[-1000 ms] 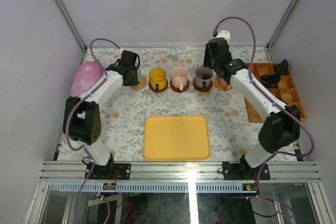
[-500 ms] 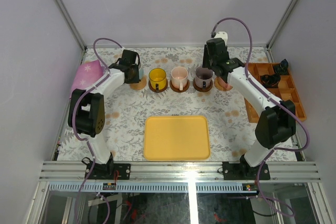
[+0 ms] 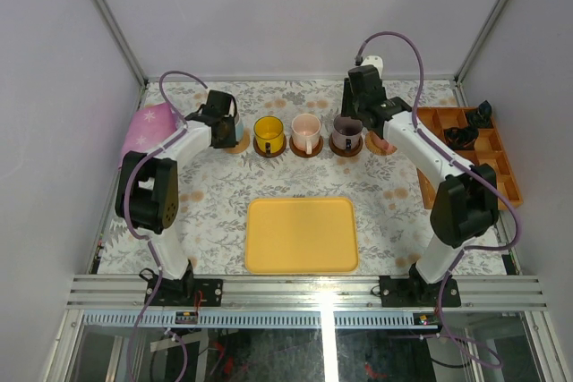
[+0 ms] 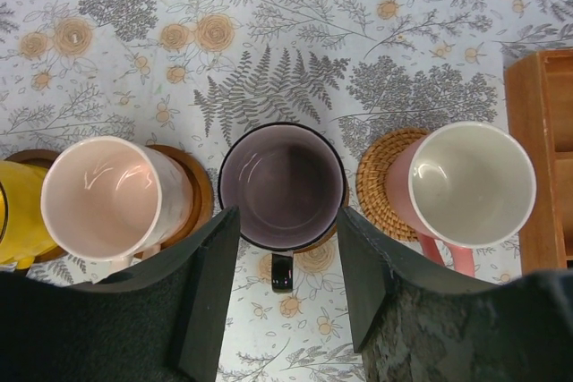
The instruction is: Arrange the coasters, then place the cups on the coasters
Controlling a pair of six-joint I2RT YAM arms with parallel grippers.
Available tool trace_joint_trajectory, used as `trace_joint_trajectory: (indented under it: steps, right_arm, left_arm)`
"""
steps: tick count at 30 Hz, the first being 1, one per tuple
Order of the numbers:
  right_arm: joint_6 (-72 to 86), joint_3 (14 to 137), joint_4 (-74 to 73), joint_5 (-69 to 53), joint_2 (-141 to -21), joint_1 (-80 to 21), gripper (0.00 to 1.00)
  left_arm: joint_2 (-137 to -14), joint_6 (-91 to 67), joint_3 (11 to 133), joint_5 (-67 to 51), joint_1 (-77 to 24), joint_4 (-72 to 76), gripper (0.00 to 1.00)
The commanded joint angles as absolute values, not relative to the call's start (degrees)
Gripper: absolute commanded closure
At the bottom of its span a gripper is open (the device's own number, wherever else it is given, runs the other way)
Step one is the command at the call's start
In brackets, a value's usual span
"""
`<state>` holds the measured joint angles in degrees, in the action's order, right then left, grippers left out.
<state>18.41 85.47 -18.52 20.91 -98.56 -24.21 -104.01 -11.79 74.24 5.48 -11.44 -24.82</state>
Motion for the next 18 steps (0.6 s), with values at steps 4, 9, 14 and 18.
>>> trace_joint_trajectory:
  steps: [4, 9, 14, 18]
  right_arm:
    - [19.4, 88.7, -17.7, 18.8, -98.9, -24.0, 0.46]
    - [19.4, 88.8, -17.8, 18.6, -98.9, -23.9, 0.46]
    - [19.5, 88.6, -17.7, 18.2, -99.0, -24.0, 0.46]
    - [19.6, 88.4, -17.9, 17.9, -99.1, -24.0, 0.46]
  left_arm:
    - [-101.1, -11.1, 73.1, 5.4, -10.9, -19.0, 1.00]
    - [-101.1, -11.3, 72.7, 5.4, -10.9, -18.6, 1.00]
    - [-101.6, -11.0, 72.9, 5.6, -10.9, -18.3, 1.00]
    - [-102.1, -11.0, 73.3, 5.5, -10.9, -18.0, 1.00]
